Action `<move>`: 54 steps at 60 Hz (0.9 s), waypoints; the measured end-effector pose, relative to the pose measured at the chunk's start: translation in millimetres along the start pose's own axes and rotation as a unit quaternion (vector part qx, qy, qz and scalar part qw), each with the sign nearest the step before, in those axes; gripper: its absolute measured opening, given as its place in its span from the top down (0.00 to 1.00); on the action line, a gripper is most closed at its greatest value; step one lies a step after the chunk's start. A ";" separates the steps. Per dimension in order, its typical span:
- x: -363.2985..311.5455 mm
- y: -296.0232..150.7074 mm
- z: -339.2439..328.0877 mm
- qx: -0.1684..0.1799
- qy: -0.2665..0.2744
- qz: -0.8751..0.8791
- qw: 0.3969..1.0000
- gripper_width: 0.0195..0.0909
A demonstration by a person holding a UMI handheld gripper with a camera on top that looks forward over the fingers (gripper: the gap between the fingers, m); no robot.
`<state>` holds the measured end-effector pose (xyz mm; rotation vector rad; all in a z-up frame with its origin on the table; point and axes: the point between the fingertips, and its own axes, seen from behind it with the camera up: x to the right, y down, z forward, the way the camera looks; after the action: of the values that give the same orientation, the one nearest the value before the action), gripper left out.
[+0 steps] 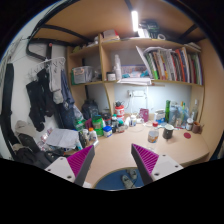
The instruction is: Pour water
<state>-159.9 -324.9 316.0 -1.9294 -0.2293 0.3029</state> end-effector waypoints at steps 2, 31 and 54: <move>-1.0 -1.3 -0.2 0.003 -0.001 0.002 1.000 0.12; 57.5 7.5 19.8 -0.001 0.044 -0.021 0.999 0.13; 214.3 72.5 178.8 0.022 0.091 -0.039 0.995 0.12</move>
<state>-12.2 -129.6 163.7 -1.8860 -0.1754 0.0774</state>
